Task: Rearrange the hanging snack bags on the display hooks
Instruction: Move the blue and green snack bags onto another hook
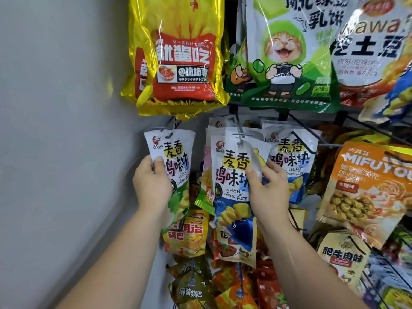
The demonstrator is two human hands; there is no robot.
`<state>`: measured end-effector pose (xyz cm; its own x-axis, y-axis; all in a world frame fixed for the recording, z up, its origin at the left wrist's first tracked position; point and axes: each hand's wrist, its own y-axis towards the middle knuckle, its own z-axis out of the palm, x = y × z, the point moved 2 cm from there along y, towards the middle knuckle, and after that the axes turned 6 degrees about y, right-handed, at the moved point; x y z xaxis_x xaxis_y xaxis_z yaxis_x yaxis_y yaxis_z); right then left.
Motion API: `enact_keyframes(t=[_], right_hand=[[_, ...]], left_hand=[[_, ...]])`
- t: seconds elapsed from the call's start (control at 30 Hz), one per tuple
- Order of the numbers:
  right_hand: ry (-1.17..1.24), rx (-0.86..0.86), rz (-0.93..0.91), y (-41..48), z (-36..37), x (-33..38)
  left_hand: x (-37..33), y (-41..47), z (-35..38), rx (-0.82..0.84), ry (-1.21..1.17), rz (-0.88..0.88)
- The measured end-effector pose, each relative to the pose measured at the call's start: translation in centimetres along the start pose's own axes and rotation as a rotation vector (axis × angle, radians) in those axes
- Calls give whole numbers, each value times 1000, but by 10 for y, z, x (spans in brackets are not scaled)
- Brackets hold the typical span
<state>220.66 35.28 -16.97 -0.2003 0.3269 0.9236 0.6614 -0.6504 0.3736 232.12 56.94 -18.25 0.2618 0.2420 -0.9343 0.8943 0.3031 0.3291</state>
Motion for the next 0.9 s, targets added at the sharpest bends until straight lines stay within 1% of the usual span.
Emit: enact_keyframes(t=[0.13, 0.23, 0.3, 0.4, 0.47, 0.53, 0.63, 0.77, 0.9], right_hand=[[8, -55, -29, -4, -2, 0], [6, -46, -67, -9, -5, 9], [28, 0, -79, -14, -9, 12], [159, 87, -30, -20, -19, 9], [233, 148, -8, -20, -28, 5], [277, 232, 16, -20, -36, 1], [317, 340, 101, -19, -47, -12], [347, 374, 188, -16, -68, -35], [348, 408, 276, -13, -98, -55]], left_hand=[[-11, -19, -16, -20, -5, -9], [-18, -33, -28, -26, -20, -13], [-24, -44, -37, -32, -16, -3], [-27, -66, -50, -46, 2, 16], [-24, -82, -54, -7, -23, 10], [-23, -100, -54, 38, -55, -33], [-27, -128, -43, 93, -94, -82], [-33, -163, -10, 202, -188, -159], [-47, -199, 26, 240, -295, -241]])
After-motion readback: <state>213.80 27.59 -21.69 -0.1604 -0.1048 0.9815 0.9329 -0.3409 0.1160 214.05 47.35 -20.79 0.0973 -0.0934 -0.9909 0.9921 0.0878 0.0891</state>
